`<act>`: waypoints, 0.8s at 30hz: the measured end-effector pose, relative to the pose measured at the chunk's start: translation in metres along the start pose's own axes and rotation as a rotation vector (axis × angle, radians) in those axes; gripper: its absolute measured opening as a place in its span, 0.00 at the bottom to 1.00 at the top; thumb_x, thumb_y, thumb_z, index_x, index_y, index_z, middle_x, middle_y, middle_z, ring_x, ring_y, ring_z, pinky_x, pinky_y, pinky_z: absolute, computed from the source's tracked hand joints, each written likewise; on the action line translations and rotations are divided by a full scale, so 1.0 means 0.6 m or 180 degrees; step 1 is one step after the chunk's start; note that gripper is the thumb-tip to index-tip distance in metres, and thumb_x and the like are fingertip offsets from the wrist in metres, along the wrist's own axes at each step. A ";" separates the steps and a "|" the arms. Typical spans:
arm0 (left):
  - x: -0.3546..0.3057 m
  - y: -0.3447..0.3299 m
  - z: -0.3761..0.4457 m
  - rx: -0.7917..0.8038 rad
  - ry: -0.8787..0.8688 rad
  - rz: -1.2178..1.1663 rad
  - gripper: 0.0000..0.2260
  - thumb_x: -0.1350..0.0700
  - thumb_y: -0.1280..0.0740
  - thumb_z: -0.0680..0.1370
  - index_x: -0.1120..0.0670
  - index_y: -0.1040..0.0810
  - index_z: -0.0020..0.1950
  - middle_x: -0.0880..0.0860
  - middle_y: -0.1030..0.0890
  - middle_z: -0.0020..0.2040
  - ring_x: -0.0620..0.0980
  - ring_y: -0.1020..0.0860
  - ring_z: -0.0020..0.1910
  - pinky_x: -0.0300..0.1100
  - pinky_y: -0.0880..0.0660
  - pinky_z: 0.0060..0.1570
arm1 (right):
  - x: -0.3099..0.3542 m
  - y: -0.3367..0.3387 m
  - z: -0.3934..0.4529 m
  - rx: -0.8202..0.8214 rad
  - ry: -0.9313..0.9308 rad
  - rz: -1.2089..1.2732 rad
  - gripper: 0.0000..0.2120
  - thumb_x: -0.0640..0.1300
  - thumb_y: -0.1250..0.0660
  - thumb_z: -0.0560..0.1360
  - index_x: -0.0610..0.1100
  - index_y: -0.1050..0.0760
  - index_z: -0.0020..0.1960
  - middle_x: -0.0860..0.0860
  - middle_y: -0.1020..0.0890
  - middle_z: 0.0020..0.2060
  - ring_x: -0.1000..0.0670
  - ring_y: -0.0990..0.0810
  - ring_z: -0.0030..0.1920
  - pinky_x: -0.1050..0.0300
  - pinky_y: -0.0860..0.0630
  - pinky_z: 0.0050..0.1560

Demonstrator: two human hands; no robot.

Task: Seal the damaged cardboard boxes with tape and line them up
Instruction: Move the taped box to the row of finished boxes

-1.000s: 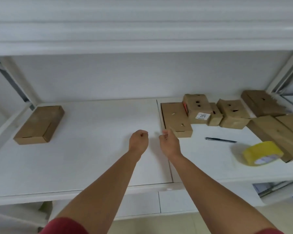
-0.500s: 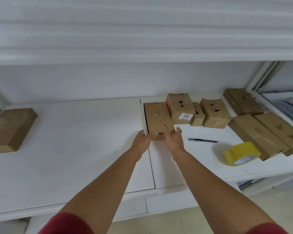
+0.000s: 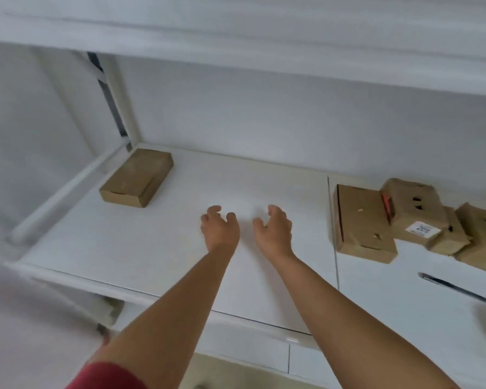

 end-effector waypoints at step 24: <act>0.023 0.330 0.281 -0.0423 -0.1935 0.0978 0.25 0.62 0.34 0.74 0.54 0.34 0.70 0.56 0.22 0.60 0.57 0.23 0.55 0.52 0.24 0.55 | 0.284 -0.388 0.046 0.1268 -0.1460 0.2834 0.20 0.59 0.45 0.83 0.45 0.28 0.63 0.47 0.23 0.58 0.48 0.21 0.46 0.55 0.24 0.44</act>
Point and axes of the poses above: each hand's wrist, its own z-axis towards the middle knuckle, its own y-axis out of the back of the hand, x = y × z, the point moved 5 cm from there along z, towards the middle knuckle
